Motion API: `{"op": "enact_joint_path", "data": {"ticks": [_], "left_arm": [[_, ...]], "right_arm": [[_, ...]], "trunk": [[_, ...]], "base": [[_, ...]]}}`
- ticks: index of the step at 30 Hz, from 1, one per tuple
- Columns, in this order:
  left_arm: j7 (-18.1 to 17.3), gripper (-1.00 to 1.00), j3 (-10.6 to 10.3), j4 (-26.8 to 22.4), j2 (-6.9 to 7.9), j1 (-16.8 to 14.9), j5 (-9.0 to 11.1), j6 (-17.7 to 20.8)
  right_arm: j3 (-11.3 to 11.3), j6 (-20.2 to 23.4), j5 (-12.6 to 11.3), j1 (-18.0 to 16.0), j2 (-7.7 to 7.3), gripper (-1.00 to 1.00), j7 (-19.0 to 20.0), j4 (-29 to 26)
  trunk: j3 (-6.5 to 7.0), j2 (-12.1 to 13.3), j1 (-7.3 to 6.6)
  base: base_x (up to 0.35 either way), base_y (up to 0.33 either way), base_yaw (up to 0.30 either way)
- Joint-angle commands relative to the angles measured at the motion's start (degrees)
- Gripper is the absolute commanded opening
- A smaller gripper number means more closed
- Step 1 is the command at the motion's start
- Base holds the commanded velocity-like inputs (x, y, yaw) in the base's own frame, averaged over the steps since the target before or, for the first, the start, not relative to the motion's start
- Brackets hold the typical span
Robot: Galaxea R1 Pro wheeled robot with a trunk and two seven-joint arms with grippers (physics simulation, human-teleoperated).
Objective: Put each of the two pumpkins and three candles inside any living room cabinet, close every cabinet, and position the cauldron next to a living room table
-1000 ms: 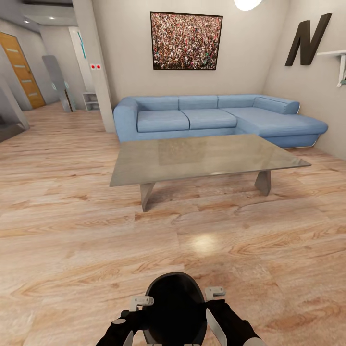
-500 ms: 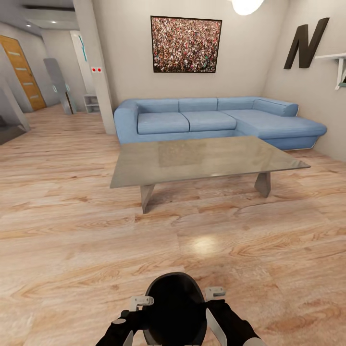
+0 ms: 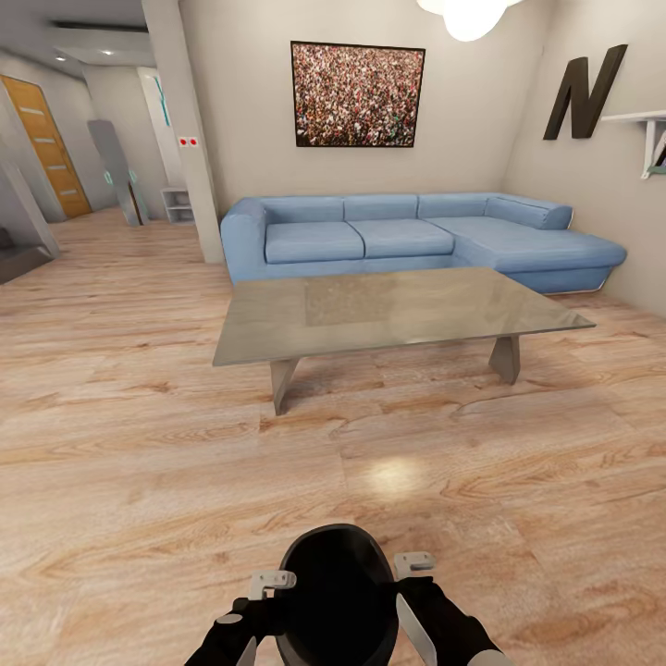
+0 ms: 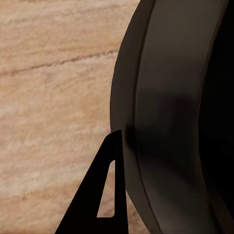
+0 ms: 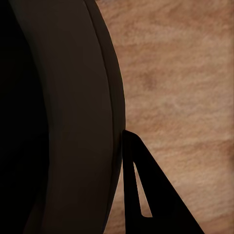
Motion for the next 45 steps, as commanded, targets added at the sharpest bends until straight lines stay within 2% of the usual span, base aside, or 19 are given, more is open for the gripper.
{"op": "enact_joint_path", "data": {"ticks": [1, 3, 28, 45], "left_arm": [[0.6, -1.0, -0.3, -0.1, 0.07, 0.0, 0.3, 0.3], [0.6, -1.0, -0.3, -0.1, 0.07, 0.0, 0.3, 0.3], [0.6, -1.0, -0.3, -0.1, 0.07, 0.0, 0.3, 0.3], [0.6, -1.0, -0.3, -0.1, 0.07, 0.0, 0.3, 0.3]], "right_arm": [[0.4, 0.2, -0.7, -0.1, -0.05, -1.0, -0.5, -0.2], [0.4, 0.2, -0.7, -0.1, -0.05, -1.0, -0.5, -0.2], [0.4, 0.2, -0.7, -0.1, -0.12, -1.0, -0.5, -0.3], [0.4, 0.2, -0.9, -0.1, -0.23, -1.0, -0.3, -0.9]], "trunk": [[-0.04, 0.0, -0.02], [-0.04, 0.0, -0.02], [5.49, 0.3, -0.66], [8.55, 7.1, -4.4]], "base": [[0.0, 0.0, 0.0], [0.0, 0.0, 0.0], [0.0, 0.0, 0.0], [0.0, 0.0, 0.0]]}}
